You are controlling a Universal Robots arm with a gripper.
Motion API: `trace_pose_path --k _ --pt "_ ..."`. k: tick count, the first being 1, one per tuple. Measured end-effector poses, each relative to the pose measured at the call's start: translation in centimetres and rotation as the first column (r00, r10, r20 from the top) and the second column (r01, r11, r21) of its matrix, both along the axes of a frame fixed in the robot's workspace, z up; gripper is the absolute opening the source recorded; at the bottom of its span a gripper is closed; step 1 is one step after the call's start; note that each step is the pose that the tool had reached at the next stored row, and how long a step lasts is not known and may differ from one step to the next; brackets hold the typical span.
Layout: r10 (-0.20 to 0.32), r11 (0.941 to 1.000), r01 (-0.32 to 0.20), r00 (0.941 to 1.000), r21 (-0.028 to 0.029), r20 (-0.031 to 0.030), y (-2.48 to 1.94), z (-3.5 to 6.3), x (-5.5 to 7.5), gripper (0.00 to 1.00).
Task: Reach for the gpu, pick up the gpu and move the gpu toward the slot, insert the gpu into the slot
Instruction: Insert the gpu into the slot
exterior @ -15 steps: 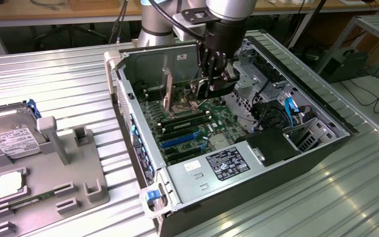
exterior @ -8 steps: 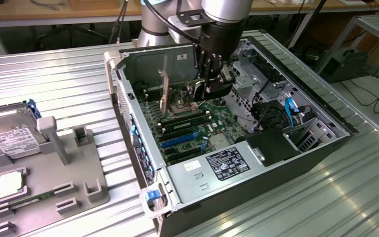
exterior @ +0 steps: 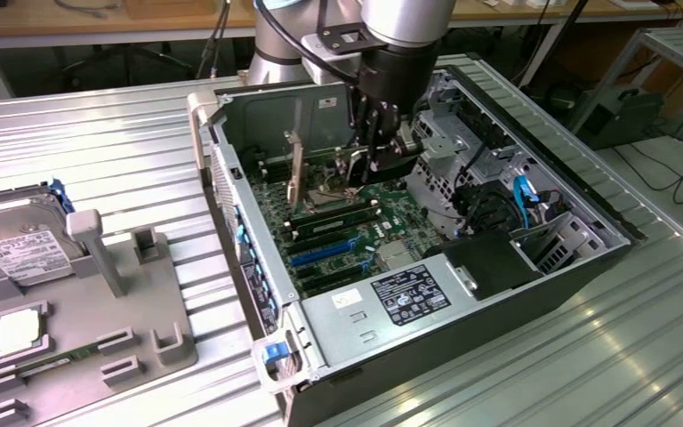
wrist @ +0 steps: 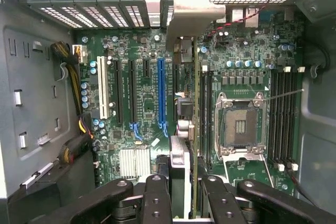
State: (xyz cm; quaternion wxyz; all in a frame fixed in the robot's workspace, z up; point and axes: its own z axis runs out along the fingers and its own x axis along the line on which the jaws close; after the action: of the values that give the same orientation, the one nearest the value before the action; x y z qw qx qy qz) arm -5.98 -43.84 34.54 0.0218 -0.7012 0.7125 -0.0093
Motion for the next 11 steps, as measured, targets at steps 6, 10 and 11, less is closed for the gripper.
trace_pose_path --k 6,10,11 --pt "0.007 1.0000 -0.007 1.0000 -0.0054 -0.0013 0.00 -0.44 -0.79 0.28" --pt "0.015 0.9999 -0.015 0.9999 -0.0053 -0.0013 -0.27 -0.53 -0.97 0.28" --pt "0.016 0.9999 -0.016 0.9999 -0.0053 -0.0014 -0.39 -0.55 -1.03 0.28"
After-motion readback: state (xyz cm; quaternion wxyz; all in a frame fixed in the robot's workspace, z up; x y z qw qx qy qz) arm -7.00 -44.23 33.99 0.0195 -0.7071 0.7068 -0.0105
